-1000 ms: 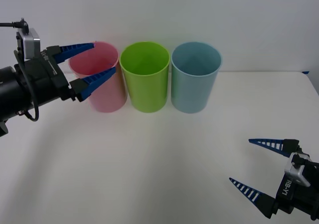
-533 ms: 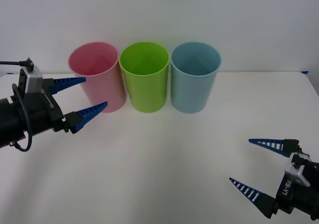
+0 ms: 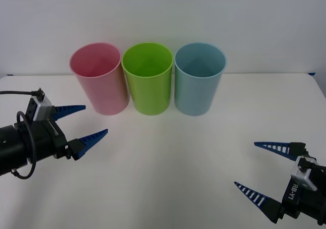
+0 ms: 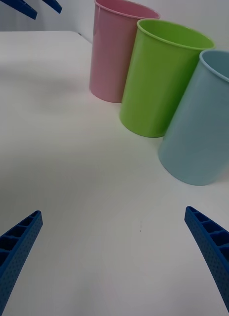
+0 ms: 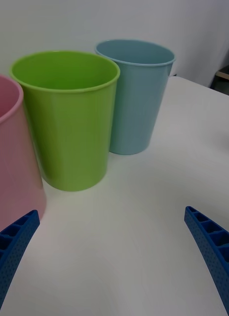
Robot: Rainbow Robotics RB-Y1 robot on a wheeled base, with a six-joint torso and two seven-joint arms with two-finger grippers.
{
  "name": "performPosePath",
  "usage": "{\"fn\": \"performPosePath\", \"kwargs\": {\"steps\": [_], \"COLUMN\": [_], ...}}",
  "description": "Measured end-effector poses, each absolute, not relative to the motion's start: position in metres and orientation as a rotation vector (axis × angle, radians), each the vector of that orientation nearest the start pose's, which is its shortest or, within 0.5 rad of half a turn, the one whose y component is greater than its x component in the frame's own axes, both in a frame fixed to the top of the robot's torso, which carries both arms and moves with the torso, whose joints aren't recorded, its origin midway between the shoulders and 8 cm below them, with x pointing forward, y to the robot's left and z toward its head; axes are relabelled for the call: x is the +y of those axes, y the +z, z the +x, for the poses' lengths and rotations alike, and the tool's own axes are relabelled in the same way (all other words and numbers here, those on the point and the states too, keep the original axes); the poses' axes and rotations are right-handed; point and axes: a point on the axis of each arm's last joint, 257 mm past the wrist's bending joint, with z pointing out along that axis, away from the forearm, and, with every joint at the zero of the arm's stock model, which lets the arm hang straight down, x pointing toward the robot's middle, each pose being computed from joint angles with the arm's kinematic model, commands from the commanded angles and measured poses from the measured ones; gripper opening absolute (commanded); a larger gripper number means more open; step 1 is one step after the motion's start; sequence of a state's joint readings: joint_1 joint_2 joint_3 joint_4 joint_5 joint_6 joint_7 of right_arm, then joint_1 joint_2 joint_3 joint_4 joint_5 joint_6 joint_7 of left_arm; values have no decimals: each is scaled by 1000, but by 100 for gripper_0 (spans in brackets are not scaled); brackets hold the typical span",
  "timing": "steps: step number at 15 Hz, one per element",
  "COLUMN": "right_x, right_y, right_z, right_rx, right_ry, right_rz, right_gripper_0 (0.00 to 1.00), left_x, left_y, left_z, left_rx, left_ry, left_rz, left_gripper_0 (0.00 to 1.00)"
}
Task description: Put cans in the blue bin and PET bottles in the pink bin and trash in the green bin.
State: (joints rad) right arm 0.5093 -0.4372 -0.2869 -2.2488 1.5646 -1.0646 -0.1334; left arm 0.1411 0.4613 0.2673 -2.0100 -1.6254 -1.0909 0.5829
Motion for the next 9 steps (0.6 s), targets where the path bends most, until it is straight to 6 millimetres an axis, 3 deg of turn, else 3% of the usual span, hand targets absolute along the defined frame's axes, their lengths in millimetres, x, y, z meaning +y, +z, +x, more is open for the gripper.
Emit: {"fn": "performPosePath", "kwargs": {"steps": [4,9], "right_x": [-202,-202], "right_y": [-197,-197], "right_z": [311,311], "right_rx": [1593,1593], "right_ry": [289,289], "right_rz": [-1083,-1083], "right_gripper_0": [100,100], "left_x": [210,212], "left_y": [-194,-211], "left_z": [382,370], "left_rx": [1781,1816], "left_ry": [-539,-519], "left_rz": [766,746], "left_gripper_0": [100,100]}}
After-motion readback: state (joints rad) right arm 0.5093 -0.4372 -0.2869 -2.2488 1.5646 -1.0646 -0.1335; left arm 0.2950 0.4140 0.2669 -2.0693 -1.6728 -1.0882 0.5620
